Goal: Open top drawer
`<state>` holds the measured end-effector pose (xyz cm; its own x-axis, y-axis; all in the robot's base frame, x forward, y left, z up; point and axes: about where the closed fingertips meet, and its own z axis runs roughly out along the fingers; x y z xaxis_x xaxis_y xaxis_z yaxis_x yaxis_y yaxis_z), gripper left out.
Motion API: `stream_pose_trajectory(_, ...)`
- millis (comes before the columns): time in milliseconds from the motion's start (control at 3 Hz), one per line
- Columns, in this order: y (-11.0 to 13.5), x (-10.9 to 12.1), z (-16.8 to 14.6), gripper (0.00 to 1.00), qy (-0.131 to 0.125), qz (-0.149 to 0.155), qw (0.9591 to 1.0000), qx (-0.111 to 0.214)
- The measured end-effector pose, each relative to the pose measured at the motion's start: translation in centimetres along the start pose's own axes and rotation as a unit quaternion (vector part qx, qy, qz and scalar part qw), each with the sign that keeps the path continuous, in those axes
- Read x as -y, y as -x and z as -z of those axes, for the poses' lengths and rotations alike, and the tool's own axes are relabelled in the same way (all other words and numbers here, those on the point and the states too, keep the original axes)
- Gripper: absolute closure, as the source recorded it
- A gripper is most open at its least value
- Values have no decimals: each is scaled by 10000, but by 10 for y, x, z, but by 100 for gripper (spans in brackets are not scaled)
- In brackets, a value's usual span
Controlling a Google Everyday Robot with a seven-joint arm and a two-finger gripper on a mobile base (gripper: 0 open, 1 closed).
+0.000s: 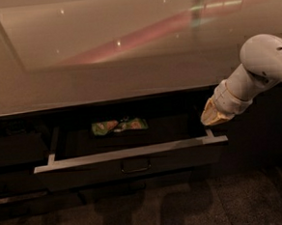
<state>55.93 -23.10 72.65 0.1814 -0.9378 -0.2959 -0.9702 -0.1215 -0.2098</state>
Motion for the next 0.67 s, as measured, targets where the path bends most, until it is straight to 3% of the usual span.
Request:
stream_pose_trajectory(333,29,-7,-18,100,296,444,9986,39)
stream_pose_trajectory(667,65,-30,-44,100,649,954,9932,121)
